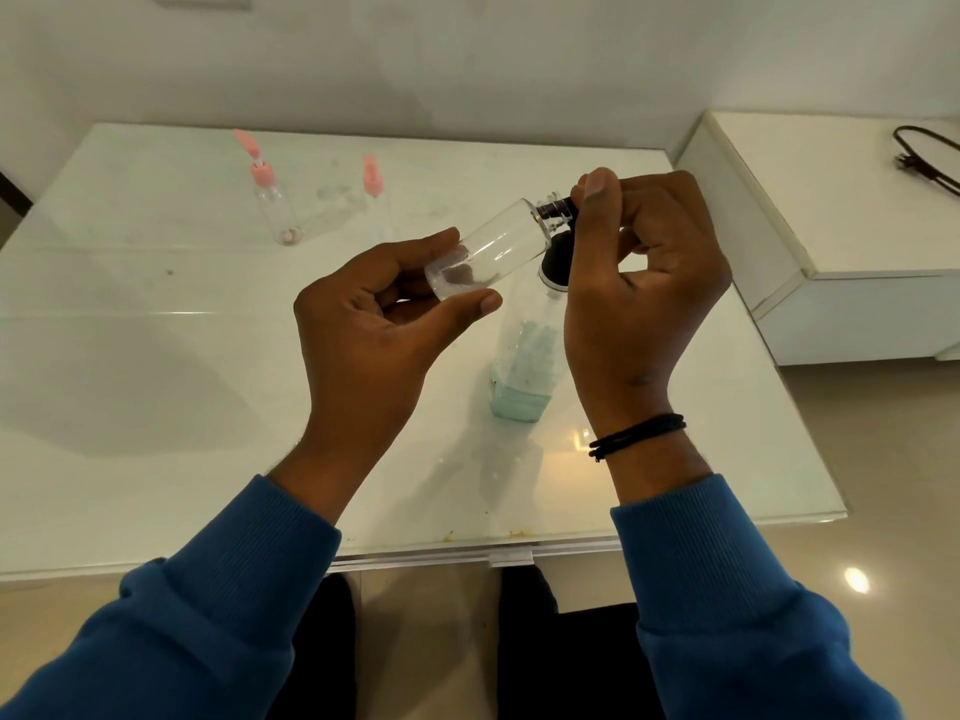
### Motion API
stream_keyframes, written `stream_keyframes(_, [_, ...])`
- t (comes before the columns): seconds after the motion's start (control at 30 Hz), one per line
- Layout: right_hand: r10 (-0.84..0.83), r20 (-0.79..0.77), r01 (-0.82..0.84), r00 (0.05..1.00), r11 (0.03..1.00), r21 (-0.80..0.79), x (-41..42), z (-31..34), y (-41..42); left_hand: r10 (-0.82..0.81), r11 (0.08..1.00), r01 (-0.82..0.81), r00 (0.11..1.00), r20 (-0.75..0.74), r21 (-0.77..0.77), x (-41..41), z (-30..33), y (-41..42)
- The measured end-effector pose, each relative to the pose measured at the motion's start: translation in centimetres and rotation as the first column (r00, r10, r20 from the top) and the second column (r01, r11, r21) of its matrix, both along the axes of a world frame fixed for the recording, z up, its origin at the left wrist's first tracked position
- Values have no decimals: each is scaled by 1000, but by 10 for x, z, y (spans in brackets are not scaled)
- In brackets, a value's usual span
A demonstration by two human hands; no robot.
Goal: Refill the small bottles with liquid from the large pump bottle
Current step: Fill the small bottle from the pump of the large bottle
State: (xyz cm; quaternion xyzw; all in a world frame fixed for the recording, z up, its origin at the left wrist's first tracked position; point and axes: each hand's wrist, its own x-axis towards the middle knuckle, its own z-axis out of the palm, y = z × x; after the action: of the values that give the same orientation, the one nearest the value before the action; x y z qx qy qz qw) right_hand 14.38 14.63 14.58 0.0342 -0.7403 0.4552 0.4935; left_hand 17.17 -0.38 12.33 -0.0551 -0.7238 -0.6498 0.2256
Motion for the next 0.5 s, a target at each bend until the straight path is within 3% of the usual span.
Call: stream_keyframes(0.5, [-9, -3, 10, 1000, 1000, 13, 0, 4, 1, -4, 1000, 4, 1000, -1, -6, 0, 1, 0])
